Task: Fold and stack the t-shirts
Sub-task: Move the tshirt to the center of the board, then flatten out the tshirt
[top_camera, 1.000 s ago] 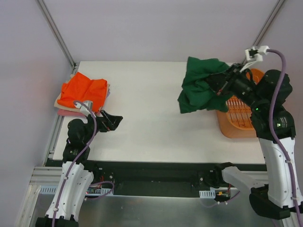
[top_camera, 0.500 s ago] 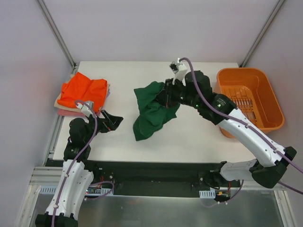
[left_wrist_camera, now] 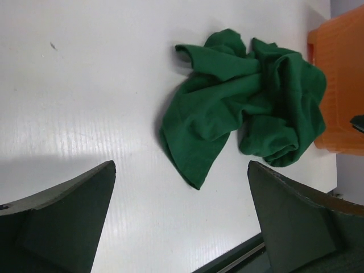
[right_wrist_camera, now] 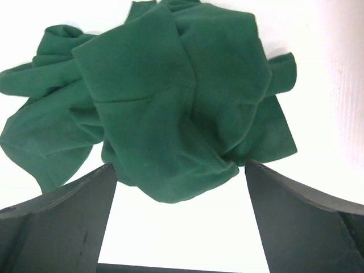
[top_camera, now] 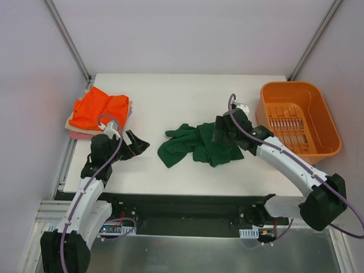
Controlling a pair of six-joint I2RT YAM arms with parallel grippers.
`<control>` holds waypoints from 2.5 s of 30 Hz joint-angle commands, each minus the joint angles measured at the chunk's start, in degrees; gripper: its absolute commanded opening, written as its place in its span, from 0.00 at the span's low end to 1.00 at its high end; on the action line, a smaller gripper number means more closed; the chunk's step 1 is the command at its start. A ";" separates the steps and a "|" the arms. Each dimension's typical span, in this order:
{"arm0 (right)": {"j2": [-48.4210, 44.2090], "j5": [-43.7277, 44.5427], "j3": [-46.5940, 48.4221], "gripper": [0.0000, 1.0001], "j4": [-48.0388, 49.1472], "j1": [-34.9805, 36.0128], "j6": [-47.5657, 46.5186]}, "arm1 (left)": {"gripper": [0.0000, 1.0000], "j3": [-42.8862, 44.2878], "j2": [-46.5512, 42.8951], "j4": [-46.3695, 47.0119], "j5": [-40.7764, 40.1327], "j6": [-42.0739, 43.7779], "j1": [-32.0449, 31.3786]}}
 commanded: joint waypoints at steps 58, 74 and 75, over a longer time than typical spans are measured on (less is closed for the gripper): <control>16.56 27.66 11.56 0.03 12.46 10.63 -21.89 | 0.00 26.86 43.33 -2.64 -20.69 5.61 -20.28; -33.12 1.42 9.34 0.02 8.51 10.36 -31.39 | 0.00 30.63 -8.97 -10.64 -33.64 10.79 -20.28; -34.00 -1.57 10.92 0.02 7.37 10.28 -31.13 | 0.00 31.95 -10.99 -10.73 -30.76 11.23 -20.28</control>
